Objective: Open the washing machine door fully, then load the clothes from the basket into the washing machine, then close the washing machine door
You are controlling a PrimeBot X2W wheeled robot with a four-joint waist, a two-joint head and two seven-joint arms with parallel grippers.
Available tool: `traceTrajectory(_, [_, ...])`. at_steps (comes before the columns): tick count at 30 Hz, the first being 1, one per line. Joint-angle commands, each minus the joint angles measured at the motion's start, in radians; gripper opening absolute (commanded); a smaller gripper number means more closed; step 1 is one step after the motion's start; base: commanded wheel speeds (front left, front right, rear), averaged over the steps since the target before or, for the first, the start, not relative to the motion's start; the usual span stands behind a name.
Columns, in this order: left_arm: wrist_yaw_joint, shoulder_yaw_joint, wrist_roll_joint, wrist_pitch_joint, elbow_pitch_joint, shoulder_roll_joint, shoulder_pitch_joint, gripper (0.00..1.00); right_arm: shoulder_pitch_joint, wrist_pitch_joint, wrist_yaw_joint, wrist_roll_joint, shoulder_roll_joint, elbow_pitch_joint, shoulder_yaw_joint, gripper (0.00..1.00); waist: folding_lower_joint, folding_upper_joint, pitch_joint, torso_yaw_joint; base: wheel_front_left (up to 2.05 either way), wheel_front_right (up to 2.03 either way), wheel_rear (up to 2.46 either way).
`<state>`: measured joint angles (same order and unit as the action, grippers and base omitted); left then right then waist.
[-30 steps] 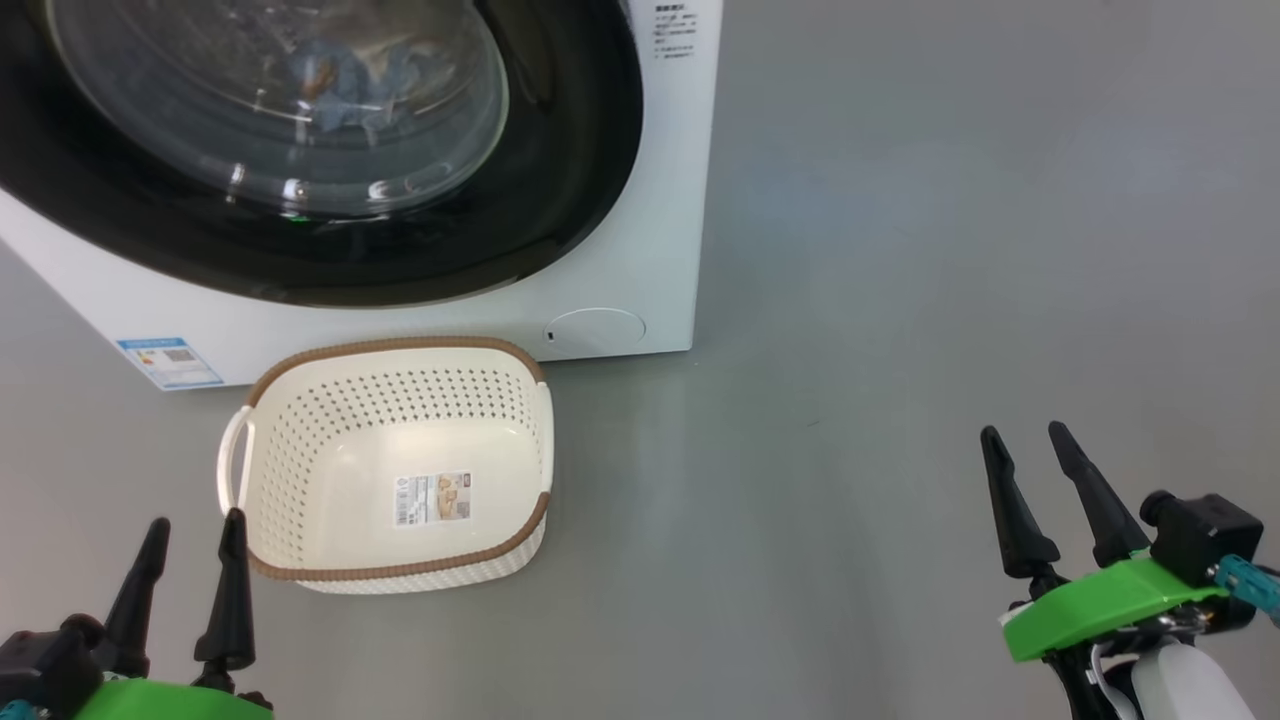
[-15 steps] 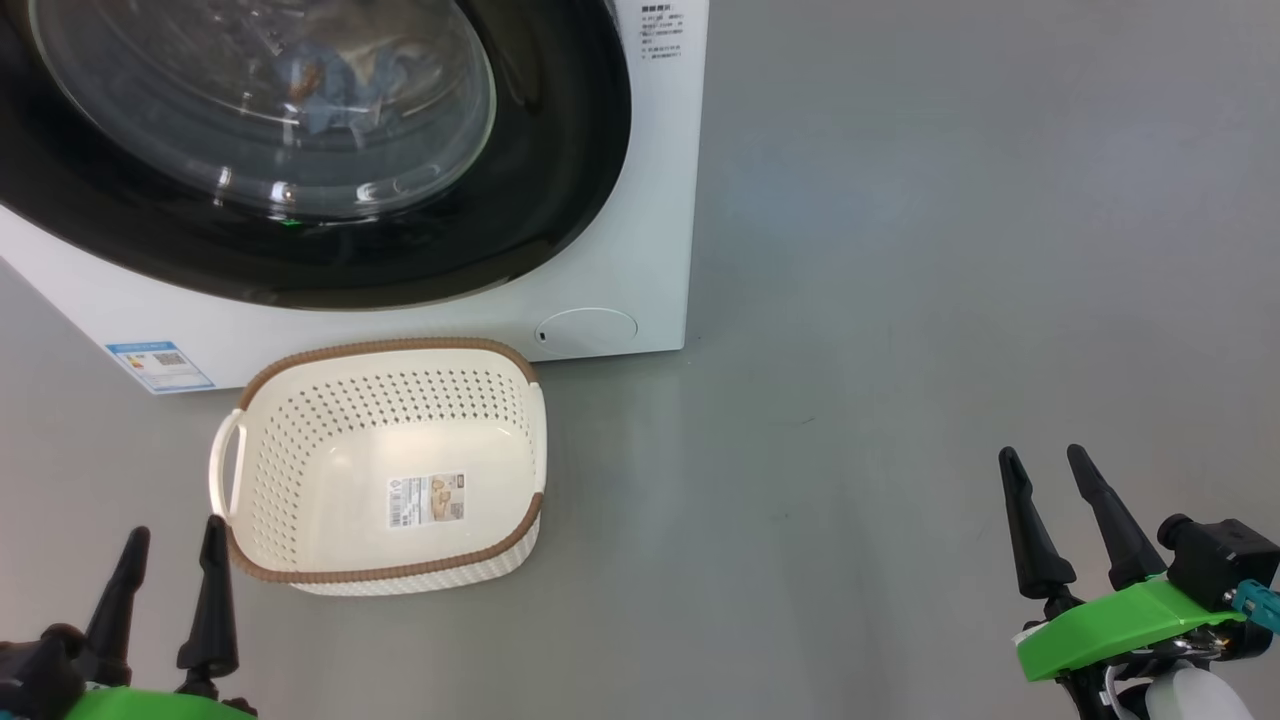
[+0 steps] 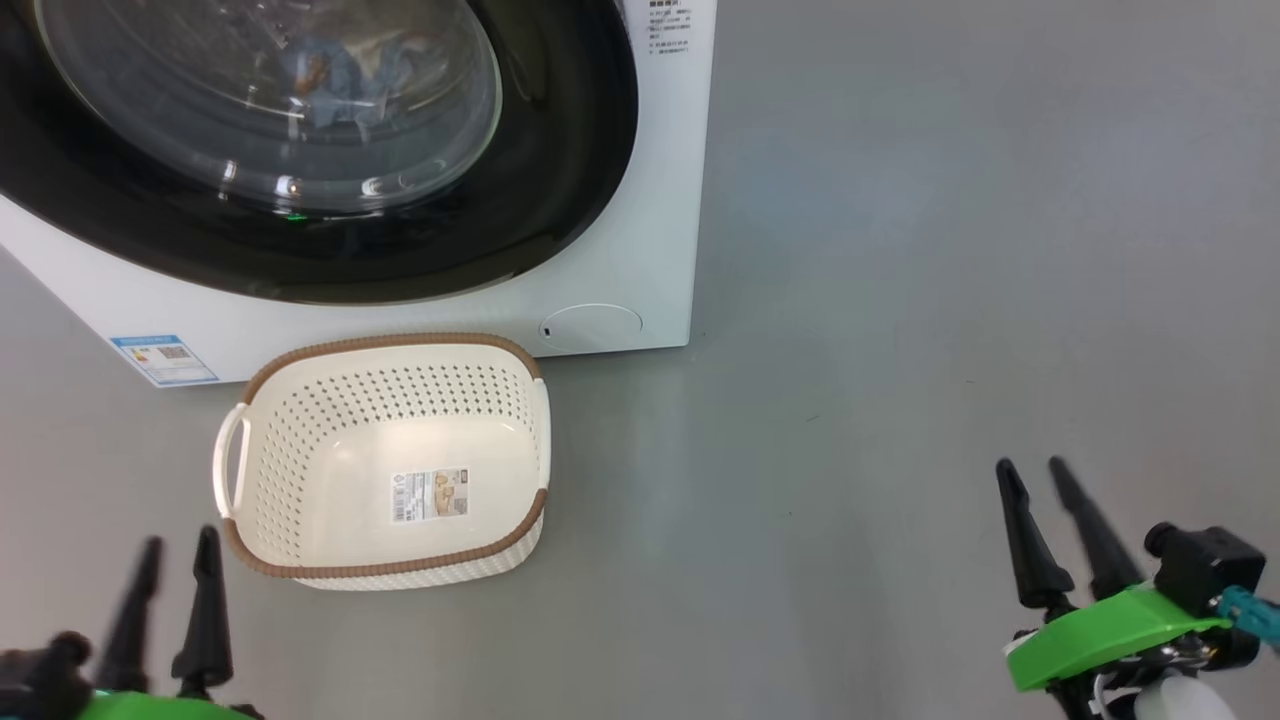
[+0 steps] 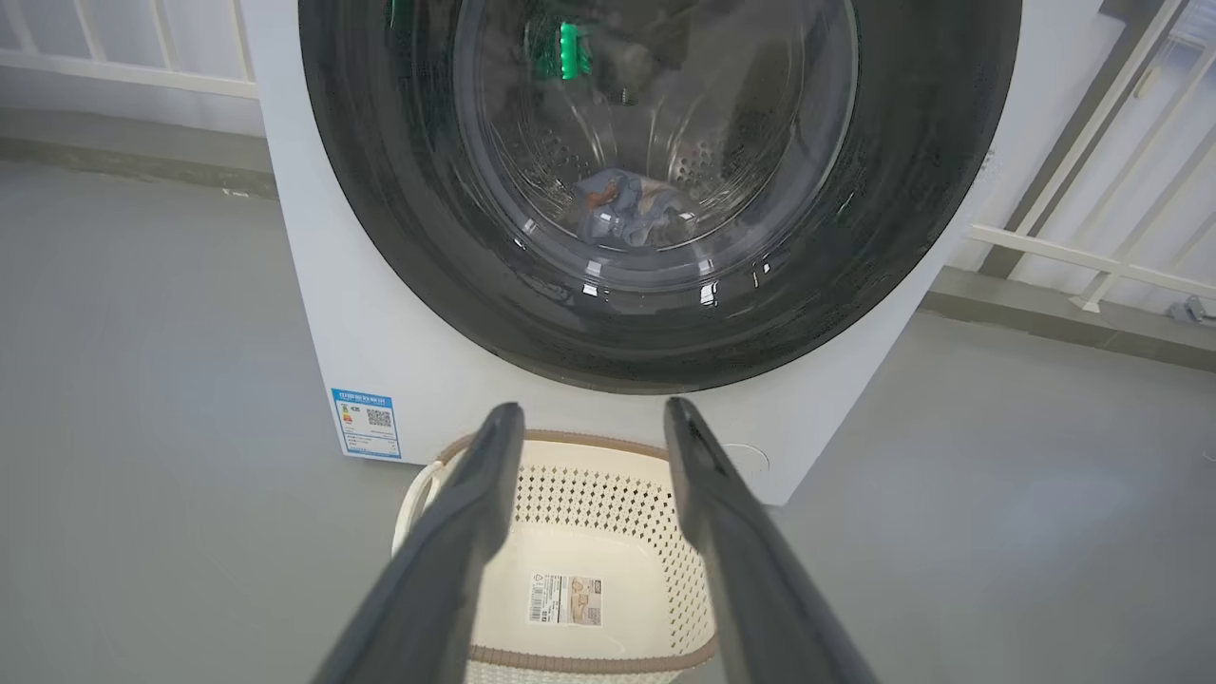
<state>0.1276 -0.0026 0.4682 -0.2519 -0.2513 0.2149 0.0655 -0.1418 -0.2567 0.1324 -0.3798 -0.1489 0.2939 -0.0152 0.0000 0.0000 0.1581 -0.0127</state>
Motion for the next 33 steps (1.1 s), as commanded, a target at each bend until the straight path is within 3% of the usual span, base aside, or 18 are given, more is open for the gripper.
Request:
traceTrajectory(1, [0.0, -0.003, 0.001, 0.002, -0.013, -0.01, -0.002, 0.0, 0.001, 0.0, 0.0, -0.001, 0.004, 0.014, 0.001, 0.0, 0.0, 0.0, 0.0, 0.0, 0.0, 0.0, 0.0])
traceTrajectory(4, [0.0, -0.013, 0.001, 0.005, -0.046, -0.047, -0.002, 0.0, 0.002, 0.001, 0.0, -0.001, 0.021, 0.053, 0.003, 0.0, 0.0, 0.0, 0.0, 0.0, 0.0, 0.0, 0.0])
traceTrajectory(12, [0.0, -0.008, 0.067, 0.024, -0.038, -0.053, -0.003, 0.0, 0.007, 0.021, 0.0, -0.071, 0.025, 0.043, -0.001, 0.0, 0.0023, 0.0, -0.011, 0.001, 0.0, 0.0, 0.0])
traceTrajectory(16, [0.0, -0.004, 0.104, 0.034, -0.038, -0.056, -0.001, 0.0, 0.007, 0.032, 0.0, -0.111, 0.026, 0.042, -0.004, 0.0, 0.0002, 0.0, -0.014, 0.001, 0.0, 0.0, 0.0])
traceTrajectory(33, [0.001, 0.011, 0.261, 0.082, -0.037, -0.07, 0.008, 0.0, 0.009, 0.08, 0.0, -0.281, 0.035, 0.03, -0.015, 0.0, 0.0, 0.0, -0.035, 0.003, 0.0, 0.0, 0.0])
